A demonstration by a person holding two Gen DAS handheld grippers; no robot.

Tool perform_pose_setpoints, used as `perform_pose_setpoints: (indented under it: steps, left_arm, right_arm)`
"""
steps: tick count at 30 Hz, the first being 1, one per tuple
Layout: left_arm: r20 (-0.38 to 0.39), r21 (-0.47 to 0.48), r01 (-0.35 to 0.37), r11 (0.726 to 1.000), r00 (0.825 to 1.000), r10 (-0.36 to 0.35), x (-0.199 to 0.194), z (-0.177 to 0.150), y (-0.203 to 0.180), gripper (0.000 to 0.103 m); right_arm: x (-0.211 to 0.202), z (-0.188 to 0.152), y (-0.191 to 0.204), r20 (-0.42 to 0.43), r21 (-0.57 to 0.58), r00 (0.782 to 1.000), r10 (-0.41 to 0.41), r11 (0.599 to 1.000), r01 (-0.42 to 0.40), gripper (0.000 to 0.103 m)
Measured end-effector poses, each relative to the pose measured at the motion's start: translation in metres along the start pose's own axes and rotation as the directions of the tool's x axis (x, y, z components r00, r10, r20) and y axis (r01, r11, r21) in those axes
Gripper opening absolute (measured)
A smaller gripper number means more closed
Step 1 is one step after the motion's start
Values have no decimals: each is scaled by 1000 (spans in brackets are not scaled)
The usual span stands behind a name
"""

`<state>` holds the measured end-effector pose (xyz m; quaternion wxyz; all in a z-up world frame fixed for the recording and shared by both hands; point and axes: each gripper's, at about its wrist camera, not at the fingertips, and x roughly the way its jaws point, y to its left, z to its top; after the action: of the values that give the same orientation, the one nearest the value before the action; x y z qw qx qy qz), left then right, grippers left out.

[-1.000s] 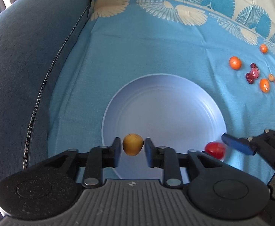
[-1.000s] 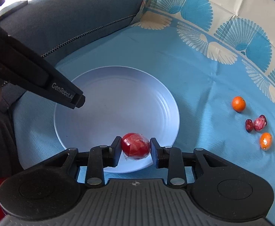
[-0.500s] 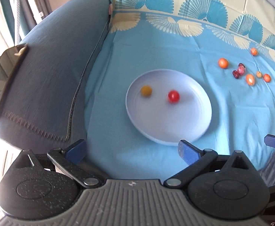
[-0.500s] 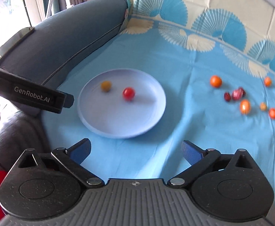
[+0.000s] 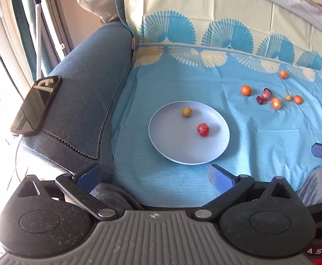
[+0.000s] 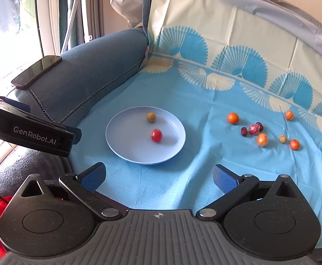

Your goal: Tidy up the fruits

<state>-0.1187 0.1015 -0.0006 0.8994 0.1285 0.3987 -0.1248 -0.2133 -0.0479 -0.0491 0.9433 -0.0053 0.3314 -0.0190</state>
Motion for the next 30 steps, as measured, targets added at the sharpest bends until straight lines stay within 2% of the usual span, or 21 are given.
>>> perform_pose_setpoints:
  steps: [9,30]
  left_arm:
    - [24,-1,-18,1000,1000,18,-15,-2,0,103]
    - [14,15,-10,1000,1000,10,-7,-5,-2,103]
  right_arm:
    - [-14,-4,-3,39,24,999,-6,1000,5,102]
    - [-8,-4,-2,17,32,1000,-10,999,10,102]
